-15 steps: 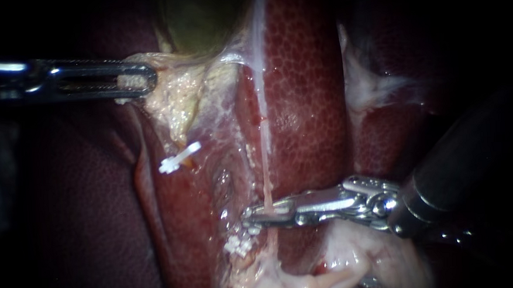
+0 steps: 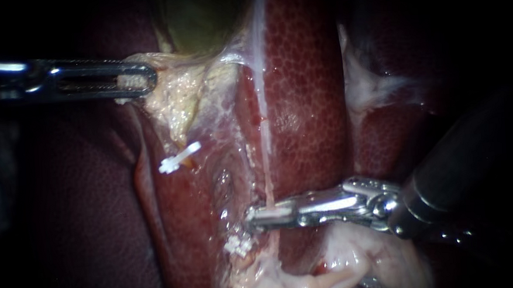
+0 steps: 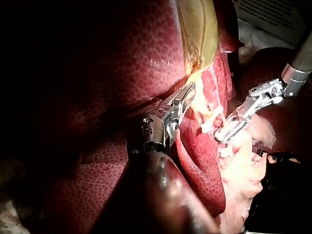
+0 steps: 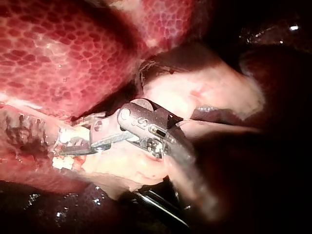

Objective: Going back second clip right tube

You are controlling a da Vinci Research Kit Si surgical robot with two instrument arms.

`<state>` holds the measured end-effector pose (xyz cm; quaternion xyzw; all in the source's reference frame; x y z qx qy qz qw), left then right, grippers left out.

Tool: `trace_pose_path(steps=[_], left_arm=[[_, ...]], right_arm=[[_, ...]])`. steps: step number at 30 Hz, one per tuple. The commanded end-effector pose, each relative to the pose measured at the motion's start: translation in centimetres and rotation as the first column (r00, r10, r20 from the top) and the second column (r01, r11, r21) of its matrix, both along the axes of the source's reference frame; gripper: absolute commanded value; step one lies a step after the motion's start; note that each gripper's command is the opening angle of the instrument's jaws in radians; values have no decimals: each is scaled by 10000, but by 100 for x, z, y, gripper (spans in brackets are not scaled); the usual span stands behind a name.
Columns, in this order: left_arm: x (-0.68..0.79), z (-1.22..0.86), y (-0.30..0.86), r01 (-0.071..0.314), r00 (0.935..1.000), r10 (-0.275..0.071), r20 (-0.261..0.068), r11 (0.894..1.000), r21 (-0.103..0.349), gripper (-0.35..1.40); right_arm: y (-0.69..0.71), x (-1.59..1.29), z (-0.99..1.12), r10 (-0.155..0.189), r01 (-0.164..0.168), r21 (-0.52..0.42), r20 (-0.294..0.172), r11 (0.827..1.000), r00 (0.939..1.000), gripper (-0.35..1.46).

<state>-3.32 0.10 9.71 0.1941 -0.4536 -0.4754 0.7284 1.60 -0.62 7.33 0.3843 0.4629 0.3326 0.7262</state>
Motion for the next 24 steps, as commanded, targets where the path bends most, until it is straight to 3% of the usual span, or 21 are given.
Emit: trace_pose_path(steps=[1, 4, 8, 11, 18, 24], left_arm=[[0, 0, 0, -1, 10000, 1, 0, 10000, 0, -18], [0, 0, 0, 0, 10000, 0, 0, 10000, -1, -18], [0, 0, -1, 4, 10000, -4, -4, 10000, -4, -18], [0, 0, -1, 4, 10000, -4, -5, 10000, -5, -18], [0, 1, -2, 6, 10000, -6, -8, 10000, -11, -18], [0, 1, -3, 9, 10000, -9, -11, 10000, -16, -18]], right_arm=[[1, 0, -1, -75, 73, -260, -73, 9996, 9999, 45], [5, 1, -2, -213, 201, -677, -167, 9975, 9996, 52], [9, 0, -4, -13, 10, -1630, -15, 9866, 10000, 60], [15, -8, -9, -144, 126, -2018, -77, 9793, 9999, 60], [39, -40, -32, -366, 308, -2337, -207, 9718, 9991, 60], [55, -61, -55, -353, 296, -2241, -216, 9741, 9991, 60]])
